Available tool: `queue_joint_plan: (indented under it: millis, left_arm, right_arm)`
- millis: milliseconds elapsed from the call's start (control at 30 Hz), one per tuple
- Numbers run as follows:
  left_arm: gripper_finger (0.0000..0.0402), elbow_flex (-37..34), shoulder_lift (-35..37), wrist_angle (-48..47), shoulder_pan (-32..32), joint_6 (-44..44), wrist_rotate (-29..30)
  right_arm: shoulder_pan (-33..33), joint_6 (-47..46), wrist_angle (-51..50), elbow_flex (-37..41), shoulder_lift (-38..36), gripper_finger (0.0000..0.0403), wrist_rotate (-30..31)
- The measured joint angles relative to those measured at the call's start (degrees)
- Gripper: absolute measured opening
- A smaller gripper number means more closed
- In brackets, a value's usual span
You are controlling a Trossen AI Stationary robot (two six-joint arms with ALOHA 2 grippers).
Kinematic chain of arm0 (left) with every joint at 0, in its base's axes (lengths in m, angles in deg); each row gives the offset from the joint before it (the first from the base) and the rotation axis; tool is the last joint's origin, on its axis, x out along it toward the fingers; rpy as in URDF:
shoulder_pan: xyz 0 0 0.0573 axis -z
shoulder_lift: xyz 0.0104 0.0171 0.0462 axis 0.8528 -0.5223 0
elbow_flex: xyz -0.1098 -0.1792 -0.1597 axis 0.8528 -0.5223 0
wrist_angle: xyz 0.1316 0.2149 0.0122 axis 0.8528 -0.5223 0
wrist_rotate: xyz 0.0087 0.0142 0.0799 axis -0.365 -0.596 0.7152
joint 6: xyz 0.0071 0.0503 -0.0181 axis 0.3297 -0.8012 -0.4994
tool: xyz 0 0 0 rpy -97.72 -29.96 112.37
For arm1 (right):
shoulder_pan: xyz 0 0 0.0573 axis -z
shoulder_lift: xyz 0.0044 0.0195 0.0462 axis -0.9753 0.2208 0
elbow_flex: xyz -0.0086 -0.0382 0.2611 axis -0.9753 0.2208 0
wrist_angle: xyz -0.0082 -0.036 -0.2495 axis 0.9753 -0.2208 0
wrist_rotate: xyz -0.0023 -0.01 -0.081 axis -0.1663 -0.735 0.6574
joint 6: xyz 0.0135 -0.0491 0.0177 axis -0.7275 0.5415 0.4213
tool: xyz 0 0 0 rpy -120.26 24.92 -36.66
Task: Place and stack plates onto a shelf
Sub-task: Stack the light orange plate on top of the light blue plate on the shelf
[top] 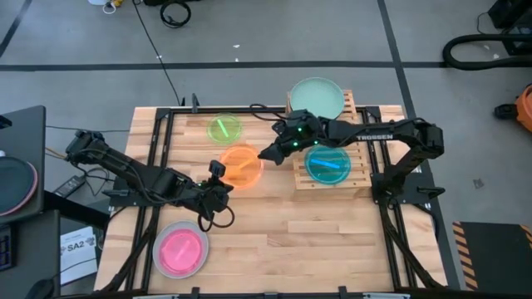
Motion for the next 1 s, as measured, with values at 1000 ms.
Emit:
queue_joint_plan:
  millis: [1000]
  left_arm:
    - [0.0037,0.0,0.0,0.9,0.0,-12.5,3.0]
  right_arm:
    - [-2.2,0.0,0.4,0.0,0.2,0.0066,0.9]
